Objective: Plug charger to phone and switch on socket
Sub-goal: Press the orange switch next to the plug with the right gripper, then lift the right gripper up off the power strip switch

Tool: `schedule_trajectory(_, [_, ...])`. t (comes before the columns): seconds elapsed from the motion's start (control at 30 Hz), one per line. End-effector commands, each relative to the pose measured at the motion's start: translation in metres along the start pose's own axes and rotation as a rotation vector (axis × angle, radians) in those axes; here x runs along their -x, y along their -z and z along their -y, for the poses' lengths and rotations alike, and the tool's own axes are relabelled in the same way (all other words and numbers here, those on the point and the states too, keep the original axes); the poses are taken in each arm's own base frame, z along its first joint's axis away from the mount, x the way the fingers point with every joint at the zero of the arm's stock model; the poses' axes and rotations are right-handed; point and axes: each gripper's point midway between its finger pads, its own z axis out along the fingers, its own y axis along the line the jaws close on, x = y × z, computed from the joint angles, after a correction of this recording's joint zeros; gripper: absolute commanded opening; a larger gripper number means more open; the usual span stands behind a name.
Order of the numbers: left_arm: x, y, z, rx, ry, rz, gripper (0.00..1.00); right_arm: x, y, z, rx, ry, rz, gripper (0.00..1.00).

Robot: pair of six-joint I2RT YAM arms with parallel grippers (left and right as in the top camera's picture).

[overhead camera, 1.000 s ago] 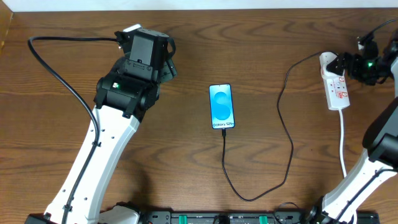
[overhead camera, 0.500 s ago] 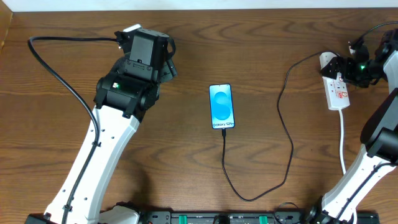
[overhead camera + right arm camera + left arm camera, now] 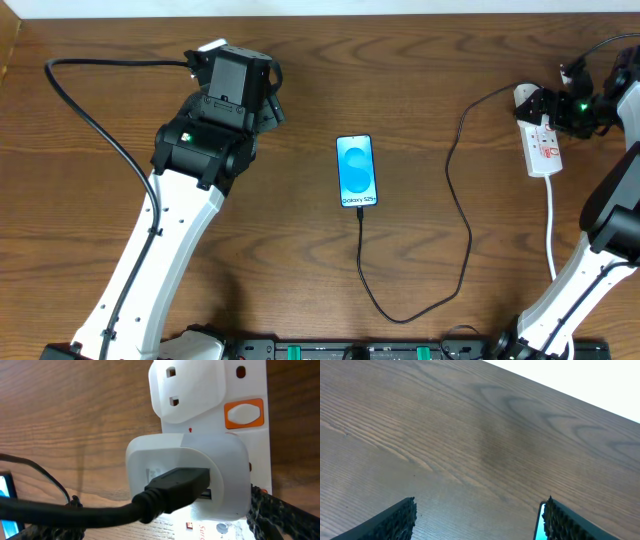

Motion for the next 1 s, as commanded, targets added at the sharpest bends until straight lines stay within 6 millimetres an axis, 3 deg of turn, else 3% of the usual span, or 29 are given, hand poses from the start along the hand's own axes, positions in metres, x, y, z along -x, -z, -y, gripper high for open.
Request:
schedule_trajectory(0.0, [0.005, 0.003, -0.002, 0.009, -0.014, 0.017, 0.81, -0.002, -0.009, -0.013, 0.073, 0.000, -0.015, 0.99])
schedule_trajectory(0.33, [0.005, 0.003, -0.002, 0.009, -0.014, 0.017, 0.81, -0.011, -0.012, -0.013, 0.079, -0.019, -0.041, 0.99])
schedule_trajectory(0.97, [0.005, 0.003, -0.002, 0.009, -0.014, 0.017, 0.81, -0.043, -0.040, -0.028, 0.108, -0.025, -0.132, 0.99])
